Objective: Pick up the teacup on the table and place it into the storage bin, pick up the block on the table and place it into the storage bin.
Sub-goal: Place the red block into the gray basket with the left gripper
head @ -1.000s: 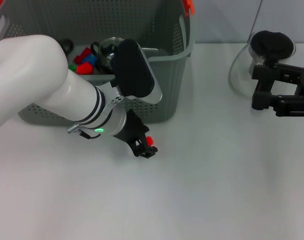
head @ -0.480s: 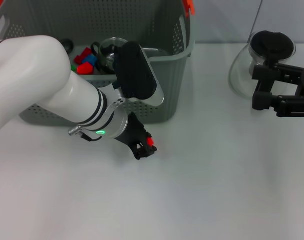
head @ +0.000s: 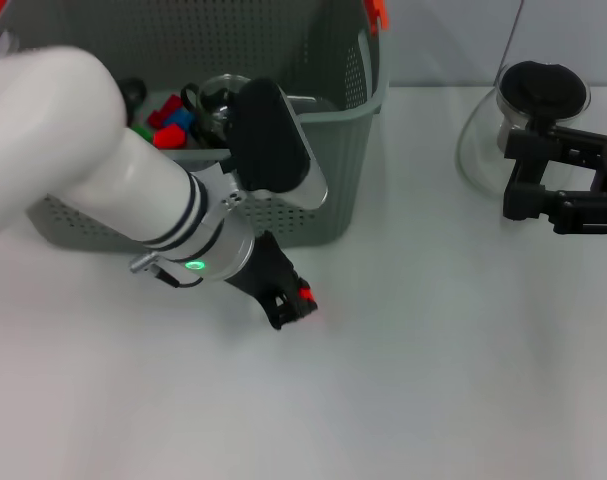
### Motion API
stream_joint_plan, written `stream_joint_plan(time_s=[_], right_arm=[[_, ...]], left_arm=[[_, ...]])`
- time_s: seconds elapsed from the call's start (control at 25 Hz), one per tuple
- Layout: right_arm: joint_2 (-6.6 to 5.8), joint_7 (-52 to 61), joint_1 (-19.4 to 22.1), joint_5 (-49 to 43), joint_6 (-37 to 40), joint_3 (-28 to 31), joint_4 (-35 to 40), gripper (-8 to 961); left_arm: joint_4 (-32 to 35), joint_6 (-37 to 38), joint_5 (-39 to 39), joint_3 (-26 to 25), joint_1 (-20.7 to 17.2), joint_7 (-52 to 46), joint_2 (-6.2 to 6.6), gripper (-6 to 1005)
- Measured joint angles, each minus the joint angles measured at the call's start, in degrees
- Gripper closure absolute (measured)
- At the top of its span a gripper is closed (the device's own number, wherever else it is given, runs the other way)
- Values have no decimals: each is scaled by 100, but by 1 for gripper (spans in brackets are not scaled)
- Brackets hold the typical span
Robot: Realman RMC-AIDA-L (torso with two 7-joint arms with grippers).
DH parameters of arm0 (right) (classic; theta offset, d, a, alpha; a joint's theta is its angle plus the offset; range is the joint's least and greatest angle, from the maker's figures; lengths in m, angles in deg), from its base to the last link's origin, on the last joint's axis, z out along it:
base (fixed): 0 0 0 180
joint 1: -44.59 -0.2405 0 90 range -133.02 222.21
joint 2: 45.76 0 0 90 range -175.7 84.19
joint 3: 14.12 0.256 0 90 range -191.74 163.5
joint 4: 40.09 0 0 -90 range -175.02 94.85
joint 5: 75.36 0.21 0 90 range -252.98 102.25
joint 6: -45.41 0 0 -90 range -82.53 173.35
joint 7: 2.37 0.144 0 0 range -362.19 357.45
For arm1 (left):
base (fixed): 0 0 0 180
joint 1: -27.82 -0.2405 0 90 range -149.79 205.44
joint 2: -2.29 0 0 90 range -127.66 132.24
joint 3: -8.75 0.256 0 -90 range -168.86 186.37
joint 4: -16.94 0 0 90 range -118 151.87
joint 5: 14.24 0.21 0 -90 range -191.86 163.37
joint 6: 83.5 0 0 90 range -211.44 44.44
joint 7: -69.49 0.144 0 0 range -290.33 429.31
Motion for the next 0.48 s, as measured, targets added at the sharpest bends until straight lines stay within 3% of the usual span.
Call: stream_joint_plan(time_s=[0.2,0.36,0.48], right_arm=[[0,-35,11,0,16,0,10,8],[-6,-121,28,-1,110,0,18,8],[-22,-238,37,-5,159,0,-10,8]], left_arm=[[1329,2019,-854,-1029,-383,308,7,814],[1679,3596,-1764,-3031,-190,573,109,811],[1539,3806,-1862,-4492,116,579,388,809]])
